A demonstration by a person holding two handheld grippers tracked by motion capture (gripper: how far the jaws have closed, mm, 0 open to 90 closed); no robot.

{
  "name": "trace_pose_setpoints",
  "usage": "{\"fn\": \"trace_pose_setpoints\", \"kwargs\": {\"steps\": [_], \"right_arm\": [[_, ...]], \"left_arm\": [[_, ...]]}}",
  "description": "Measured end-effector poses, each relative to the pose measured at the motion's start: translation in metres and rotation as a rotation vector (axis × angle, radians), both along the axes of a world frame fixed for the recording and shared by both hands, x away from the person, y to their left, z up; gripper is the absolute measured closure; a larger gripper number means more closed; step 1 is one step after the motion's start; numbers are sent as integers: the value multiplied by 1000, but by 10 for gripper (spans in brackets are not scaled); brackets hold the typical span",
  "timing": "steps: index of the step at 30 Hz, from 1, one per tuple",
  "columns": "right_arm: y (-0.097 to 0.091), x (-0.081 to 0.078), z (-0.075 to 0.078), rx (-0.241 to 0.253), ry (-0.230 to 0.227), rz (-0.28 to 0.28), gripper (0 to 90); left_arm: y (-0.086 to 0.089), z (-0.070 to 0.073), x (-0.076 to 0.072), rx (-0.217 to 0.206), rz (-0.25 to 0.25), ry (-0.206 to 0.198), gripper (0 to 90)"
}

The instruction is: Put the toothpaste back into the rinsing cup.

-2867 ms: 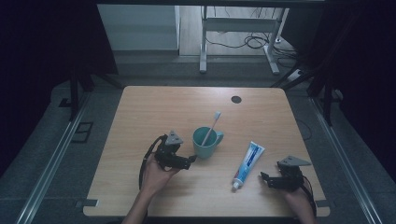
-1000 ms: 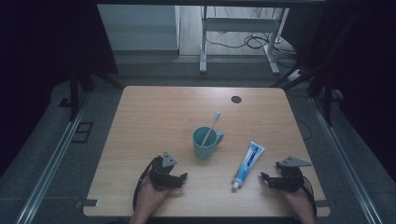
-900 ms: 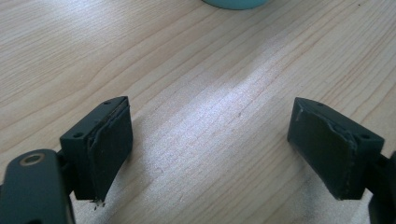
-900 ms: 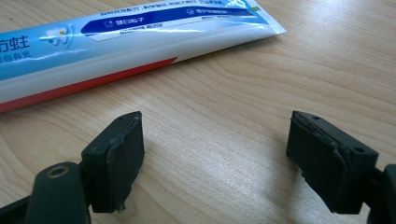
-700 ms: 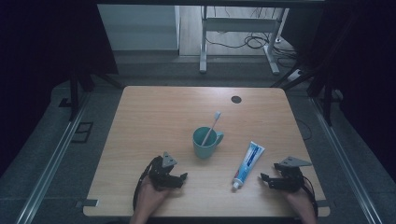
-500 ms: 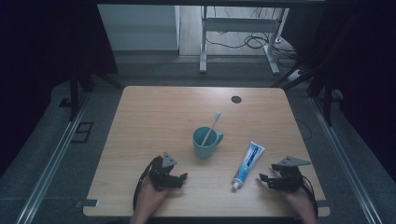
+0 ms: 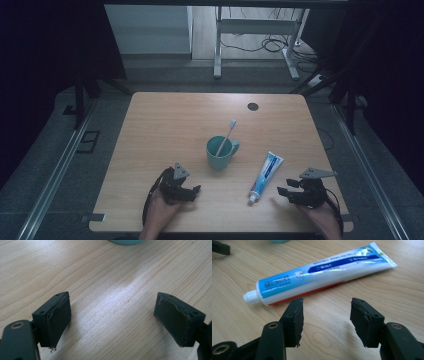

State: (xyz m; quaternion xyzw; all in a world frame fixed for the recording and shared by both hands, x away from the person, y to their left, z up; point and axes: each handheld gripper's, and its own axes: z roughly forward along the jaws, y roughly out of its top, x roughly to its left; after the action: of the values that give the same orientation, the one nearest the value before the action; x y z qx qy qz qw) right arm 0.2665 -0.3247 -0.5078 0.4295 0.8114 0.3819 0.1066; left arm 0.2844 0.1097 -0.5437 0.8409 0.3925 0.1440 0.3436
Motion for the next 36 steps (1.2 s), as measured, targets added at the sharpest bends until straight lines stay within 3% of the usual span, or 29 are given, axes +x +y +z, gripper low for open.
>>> {"fn": "trace_pose_setpoints", "kwargs": {"steps": [7, 11, 16, 23, 36], "right_arm": [[10, -6, 12, 14, -24, 40, 601], [18, -10, 17, 26, -31, 92, 725], [31, -15, 19, 5, -32, 151, 829], [40, -12, 17, -9, -23, 175, 865], [66, 4, 21, 8, -26, 212, 889]], "left_arm": [[0, 0, 0, 5, -3, 1, 144], [0, 0, 0, 5, -3, 1, 144], [0, 0, 0, 5, -3, 1, 144], [0, 0, 0, 4, -3, 1, 144], [0, 0, 0, 5, -3, 1, 144]]}}
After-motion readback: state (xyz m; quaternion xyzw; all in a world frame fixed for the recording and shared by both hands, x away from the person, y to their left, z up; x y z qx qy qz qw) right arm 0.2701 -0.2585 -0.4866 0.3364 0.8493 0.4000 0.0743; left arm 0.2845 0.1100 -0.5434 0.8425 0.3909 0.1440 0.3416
